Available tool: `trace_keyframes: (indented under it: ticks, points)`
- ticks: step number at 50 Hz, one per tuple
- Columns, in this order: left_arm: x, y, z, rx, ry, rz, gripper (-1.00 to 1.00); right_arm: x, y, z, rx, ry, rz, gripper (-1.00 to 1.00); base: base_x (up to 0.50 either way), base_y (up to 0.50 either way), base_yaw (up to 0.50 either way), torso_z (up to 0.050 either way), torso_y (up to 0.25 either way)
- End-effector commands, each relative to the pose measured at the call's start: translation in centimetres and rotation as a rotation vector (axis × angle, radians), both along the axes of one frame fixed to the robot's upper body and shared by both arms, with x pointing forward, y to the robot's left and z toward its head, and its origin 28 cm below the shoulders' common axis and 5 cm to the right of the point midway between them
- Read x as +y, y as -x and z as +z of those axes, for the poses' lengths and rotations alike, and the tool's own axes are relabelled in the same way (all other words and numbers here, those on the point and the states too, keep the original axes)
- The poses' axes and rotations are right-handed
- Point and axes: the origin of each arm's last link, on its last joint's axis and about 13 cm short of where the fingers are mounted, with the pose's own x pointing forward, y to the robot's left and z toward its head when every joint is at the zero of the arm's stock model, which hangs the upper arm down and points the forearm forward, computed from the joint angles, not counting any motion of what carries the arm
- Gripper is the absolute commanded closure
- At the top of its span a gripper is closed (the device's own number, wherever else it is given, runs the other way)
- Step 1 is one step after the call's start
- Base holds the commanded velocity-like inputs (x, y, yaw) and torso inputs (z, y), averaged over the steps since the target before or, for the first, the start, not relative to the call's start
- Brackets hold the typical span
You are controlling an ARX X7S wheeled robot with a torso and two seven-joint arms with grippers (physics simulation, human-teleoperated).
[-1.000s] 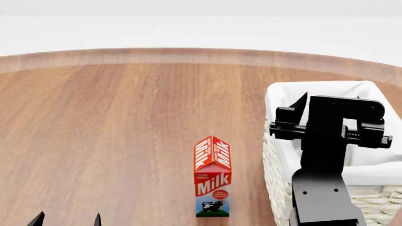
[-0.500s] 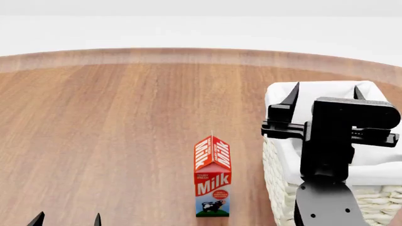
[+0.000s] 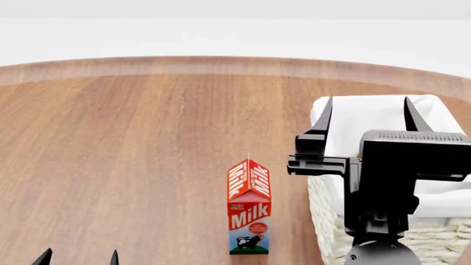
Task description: Pick up the orange juice, and put it in the basket.
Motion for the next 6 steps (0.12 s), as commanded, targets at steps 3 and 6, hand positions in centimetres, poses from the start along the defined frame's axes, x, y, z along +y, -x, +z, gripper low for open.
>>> trace_keyframes:
  ticks: [3,6]
  points:
    - [0.00,0.00,0.00,0.000,0.000,0.000,-1.00,0.42,1.90,0.91,-0.037,-0.002,0.039,-1.00,0.00,0.00,0.00,0.000,0.000]
    - [0.00,0.00,0.00,0.000,0.000,0.000,-1.00,0.43,2.30,1.28,-0.048,-0.005,0.045,-1.00,0.00,0.00,0.00,0.000,0.000]
